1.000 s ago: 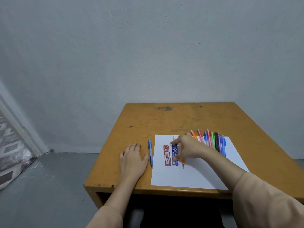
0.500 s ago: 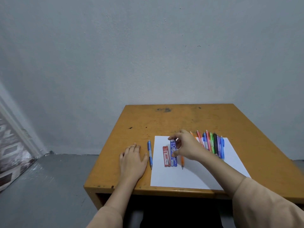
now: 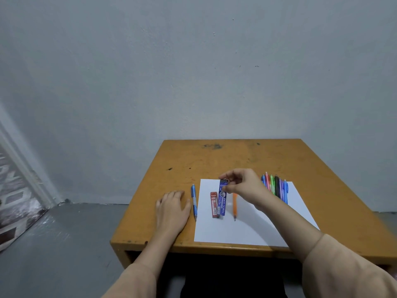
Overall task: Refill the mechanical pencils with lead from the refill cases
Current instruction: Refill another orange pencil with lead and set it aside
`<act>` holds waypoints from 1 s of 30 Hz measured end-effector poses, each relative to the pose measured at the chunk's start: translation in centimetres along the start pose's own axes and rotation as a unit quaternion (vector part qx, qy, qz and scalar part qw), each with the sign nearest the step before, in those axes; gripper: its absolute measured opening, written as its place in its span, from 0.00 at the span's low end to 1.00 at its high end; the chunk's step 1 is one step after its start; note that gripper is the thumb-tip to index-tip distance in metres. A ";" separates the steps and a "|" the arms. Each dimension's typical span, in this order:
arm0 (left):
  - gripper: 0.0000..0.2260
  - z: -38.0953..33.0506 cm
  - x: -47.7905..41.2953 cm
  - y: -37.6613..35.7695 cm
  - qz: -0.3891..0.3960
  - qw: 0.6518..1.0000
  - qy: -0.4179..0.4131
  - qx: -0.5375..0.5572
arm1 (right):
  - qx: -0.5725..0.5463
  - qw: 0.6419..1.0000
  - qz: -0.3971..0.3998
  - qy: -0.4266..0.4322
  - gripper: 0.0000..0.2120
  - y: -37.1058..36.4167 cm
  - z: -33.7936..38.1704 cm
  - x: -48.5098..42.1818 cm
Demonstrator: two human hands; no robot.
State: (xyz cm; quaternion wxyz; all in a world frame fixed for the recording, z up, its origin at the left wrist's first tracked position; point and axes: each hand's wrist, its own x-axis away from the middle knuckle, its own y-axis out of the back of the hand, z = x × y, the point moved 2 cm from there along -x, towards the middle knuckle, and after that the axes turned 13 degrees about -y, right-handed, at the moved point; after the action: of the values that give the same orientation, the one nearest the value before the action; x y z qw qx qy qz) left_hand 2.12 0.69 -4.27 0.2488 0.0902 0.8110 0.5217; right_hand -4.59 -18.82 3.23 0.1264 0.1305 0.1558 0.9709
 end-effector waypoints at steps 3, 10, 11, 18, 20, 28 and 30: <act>0.18 -0.4 0.2 0.4 -0.021 1.000 -0.018 0.012 | -0.043 0.999 -0.022 0.008 0.14 0.5 0.0 0.5; 0.16 -3.2 0.1 1.5 -0.070 0.989 -0.101 0.084 | -0.120 0.990 -0.070 0.025 0.13 1.4 0.0 1.7; 0.16 -3.9 0.2 1.6 -0.076 0.986 -0.114 0.098 | -0.133 0.988 -0.076 0.027 0.13 1.4 0.0 1.9; 0.21 -8.0 1.2 2.4 -0.153 0.952 -0.207 0.167 | -0.229 0.968 -0.092 0.042 0.14 1.6 -0.3 2.9; 0.19 -8.7 1.3 2.5 -0.174 0.947 -0.215 0.163 | -0.247 0.964 -0.092 0.041 0.13 1.6 -0.2 3.1; 0.14 -9.2 0.9 3.1 -0.191 0.947 -0.203 0.160 | -0.300 0.951 -0.065 0.043 0.12 1.8 -0.2 3.8; 0.13 -9.1 0.7 3.3 -0.189 0.945 -0.200 0.176 | -0.297 0.952 -0.057 0.049 0.12 2.0 -0.1 3.8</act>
State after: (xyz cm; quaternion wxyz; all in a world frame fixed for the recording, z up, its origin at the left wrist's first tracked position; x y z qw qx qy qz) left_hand -3.38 -4.86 1.52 0.4801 0.0801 0.8256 0.2855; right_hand -8.63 -19.58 4.60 0.2070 0.0300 -0.1263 0.9697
